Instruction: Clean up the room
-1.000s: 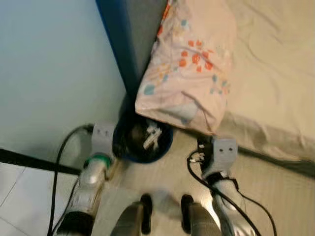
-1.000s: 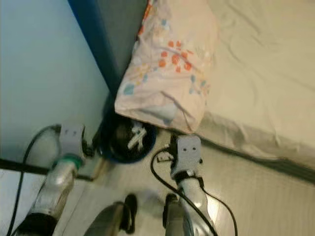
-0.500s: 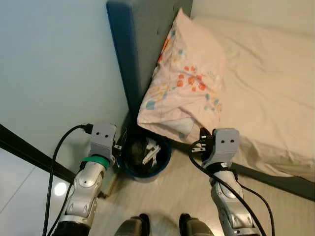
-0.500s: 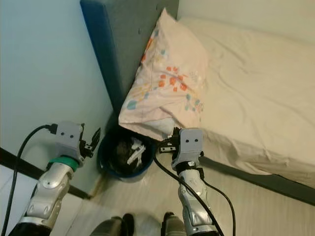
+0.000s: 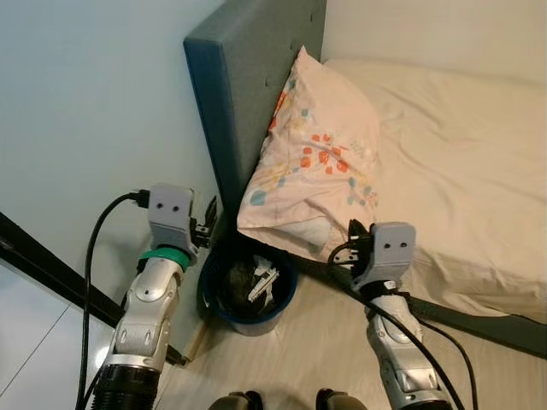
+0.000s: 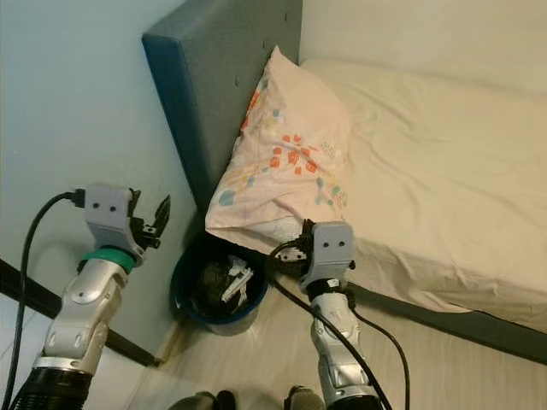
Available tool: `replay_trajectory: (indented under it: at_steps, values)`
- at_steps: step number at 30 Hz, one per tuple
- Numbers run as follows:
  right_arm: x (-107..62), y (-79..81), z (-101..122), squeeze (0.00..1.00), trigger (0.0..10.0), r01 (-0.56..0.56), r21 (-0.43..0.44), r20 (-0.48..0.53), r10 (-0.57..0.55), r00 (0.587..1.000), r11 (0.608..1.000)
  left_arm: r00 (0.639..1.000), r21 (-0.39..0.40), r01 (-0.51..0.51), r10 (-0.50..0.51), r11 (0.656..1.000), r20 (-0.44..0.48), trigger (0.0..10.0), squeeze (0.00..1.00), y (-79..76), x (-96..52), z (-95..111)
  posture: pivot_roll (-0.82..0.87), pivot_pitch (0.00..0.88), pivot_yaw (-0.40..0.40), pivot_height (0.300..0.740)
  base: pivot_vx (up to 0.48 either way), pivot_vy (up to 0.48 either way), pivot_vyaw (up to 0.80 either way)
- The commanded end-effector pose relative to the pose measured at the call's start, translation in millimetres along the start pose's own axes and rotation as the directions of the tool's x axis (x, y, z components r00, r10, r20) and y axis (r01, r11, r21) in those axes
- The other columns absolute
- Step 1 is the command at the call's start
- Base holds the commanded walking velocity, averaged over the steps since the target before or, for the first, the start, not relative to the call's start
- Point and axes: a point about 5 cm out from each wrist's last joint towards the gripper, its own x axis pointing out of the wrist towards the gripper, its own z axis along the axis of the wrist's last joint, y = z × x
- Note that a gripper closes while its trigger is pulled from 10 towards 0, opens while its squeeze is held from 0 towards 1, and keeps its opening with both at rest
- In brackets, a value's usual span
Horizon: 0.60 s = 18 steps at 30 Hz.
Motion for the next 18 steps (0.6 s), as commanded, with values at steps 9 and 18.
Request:
replay_trajectory:
  at_steps: [9, 18]
  values:
    - [20.6, -10.7, 25.6, 0.00, 10.0, 0.081, 0.012, 0.113, -0.082, 0.990, 0.997, 0.998, 0.023, -0.058, 0.058, 0.998, 0.004, 10.0, 0.00, 12.4, 11.7, 2.1, -0.08, 0.007, 0.097, 0.740, 0.000, 0.000, 0.00]
    - [39.1, -13.5, 31.0, 0.00, 10.0, 0.013, -0.024, 0.130, -0.010, 0.991, 1.000, 0.991, 0.033, -0.131, 0.131, 0.991, 0.003, 10.0, 0.00, 35.1, 7.2, 0.1, -0.04, 0.000, 0.044, 0.740, 0.000, 0.000, 0.00]
